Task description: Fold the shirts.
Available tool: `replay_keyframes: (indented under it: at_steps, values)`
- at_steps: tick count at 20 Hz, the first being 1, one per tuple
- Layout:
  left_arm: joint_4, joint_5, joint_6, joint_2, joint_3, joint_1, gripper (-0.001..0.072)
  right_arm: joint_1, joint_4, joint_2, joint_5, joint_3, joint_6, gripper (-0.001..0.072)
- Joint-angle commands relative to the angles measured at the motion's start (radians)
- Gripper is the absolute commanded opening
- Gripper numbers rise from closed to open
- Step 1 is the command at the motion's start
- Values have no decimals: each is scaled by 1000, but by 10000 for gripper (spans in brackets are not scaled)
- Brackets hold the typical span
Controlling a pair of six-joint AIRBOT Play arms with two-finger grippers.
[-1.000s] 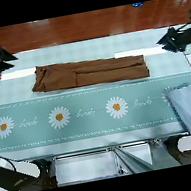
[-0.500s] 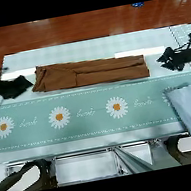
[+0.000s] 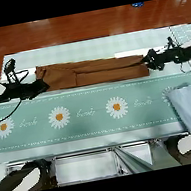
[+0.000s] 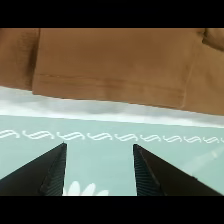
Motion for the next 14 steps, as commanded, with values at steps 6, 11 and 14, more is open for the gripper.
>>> replay_keyframes:
  at_steps: [6, 11, 14]
  values:
    - [-66, 3, 66, 2, -4, -11, 16, 60, -25, 27, 152, 161, -62, 27]
    - [-205, 34, 156, -24, 22, -76, 15, 49, -352, 395, 270, -3, -6, 27]
    - [-204, 31, 159, -159, 161, -231, 15, 50, -343, 692, 268, -188, -5, 27]
